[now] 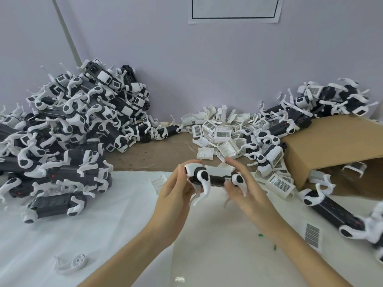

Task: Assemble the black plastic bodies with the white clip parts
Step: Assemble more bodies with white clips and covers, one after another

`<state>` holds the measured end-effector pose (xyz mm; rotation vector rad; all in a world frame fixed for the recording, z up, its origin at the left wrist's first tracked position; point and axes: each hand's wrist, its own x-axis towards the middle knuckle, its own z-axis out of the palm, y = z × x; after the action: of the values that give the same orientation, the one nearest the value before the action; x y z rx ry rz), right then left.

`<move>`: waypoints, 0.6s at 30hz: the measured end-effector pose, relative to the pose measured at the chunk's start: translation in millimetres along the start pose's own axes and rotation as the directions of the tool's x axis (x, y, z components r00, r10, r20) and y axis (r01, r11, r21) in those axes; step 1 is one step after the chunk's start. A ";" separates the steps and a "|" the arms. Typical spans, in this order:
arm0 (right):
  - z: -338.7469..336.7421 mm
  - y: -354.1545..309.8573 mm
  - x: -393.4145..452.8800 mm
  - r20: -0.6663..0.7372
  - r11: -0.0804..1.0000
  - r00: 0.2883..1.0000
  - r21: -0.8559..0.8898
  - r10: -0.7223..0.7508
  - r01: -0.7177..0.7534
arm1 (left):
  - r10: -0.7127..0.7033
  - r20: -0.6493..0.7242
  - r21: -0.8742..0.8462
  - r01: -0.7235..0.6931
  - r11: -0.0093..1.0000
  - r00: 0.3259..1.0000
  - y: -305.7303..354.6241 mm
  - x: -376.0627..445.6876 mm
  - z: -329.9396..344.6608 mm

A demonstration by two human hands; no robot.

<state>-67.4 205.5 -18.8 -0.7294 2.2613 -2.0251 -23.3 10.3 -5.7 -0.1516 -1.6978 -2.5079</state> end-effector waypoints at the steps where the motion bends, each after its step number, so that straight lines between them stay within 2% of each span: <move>1: 1.3 -1.3 1.0 0.004 0.989 0.997 0.125 0.074 -0.074 | -0.020 -0.010 -0.030 0.019 0.999 1.000 0.0 1.7 -1.4; 2: 2.5 -1.1 1.1 0.001 0.971 0.994 0.212 0.111 -0.109 | -0.036 -0.028 -0.037 0.035 0.999 0.999 -0.4 2.9 -3.2; 3: 3.8 -1.5 0.6 -0.028 0.970 0.994 0.222 0.105 -0.096 | -0.056 -0.044 -0.026 0.055 0.998 0.997 -0.5 3.5 -4.5; 6: 8.6 1.0 -3.0 -0.119 0.995 0.992 0.103 0.029 -0.017 | -0.070 -0.050 0.235 0.080 0.969 0.996 -5.8 2.9 -8.3; 8: 7.9 2.8 -3.6 -0.099 0.999 0.995 0.053 0.010 -0.004 | -0.013 -0.074 0.350 0.038 0.936 0.997 -9.5 0.6 -10.0; 12: -0.1 -7.6 -4.4 0.052 0.988 0.997 -0.145 0.056 -0.048 | 0.122 -0.053 0.427 -0.088 0.900 0.991 -11.2 4.8 -20.2; 15: -5.3 -15.8 -5.3 0.035 0.960 0.999 -0.279 0.040 -0.028 | 0.138 -0.061 0.425 -0.099 0.900 0.989 -14.3 9.0 -25.6; 17: -14.2 -24.3 0.9 -0.008 0.962 0.996 -0.259 0.087 -0.086 | 0.109 -0.078 0.430 -0.065 0.900 0.991 -15.0 9.0 -24.6; 18: -23.3 -29.0 7.8 -0.026 0.970 0.989 -0.191 0.145 -0.147 | 0.109 -0.088 0.420 -0.062 0.905 0.990 -15.1 8.8 -24.5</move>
<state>-72.4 223.1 14.6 -0.5410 2.4619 -1.7707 -34.7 -7.2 -27.4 -0.0472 -2.0786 -1.9919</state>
